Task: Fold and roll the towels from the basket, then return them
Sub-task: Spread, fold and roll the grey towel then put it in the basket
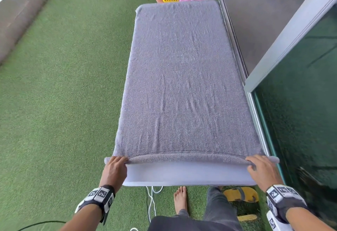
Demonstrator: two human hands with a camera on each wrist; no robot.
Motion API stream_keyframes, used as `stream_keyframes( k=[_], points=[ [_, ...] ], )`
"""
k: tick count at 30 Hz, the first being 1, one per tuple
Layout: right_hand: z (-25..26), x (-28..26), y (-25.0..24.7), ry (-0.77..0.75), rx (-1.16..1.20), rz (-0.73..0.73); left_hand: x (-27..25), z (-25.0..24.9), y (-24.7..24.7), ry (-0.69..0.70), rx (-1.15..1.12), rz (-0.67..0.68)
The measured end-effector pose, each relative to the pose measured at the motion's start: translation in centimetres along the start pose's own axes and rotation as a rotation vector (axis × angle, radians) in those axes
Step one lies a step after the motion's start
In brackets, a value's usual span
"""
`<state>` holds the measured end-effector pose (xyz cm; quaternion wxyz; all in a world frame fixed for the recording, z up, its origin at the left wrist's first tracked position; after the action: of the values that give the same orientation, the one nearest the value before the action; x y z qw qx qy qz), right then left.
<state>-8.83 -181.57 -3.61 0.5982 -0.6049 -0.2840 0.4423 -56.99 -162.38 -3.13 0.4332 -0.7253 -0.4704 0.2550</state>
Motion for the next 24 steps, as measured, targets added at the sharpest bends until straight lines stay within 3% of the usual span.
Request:
stream_keyframes(
  k=[4,9,13,20,24],
  points=[
    [0.6,0.0,-0.4,-0.025,-0.127,0.05,-0.1,0.8,0.2,-0.108,0.096,0.125],
    [0.8,-0.4,-0.8,-0.023,-0.126,-0.098,0.6,0.3,-0.4,-0.094,0.136,0.047],
    [1.0,-0.7,0.9,-0.07,-0.118,0.029,-0.2,-0.2,1.0,0.017,0.052,0.088],
    [0.8,0.1,0.1,0.004,-0.088,-0.025,0.3,-0.3,0.5,-0.052,0.057,0.084],
    [1.1,0.7,-0.6,0.024,-0.191,0.105,0.7,-0.9,0.3,-0.116,0.08,0.156]
  ],
)
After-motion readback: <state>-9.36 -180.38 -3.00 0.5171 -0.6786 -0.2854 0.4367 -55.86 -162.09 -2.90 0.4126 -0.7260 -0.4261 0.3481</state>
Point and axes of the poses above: each hand's wrist, its own x-axis towards the middle knuckle, its own y-axis out of the palm, z = x × y, the point moved 4 cm from there along x, towards the middle knuckle, and after that the axes turned 9 degrees about -x, right-handed, at the moved point
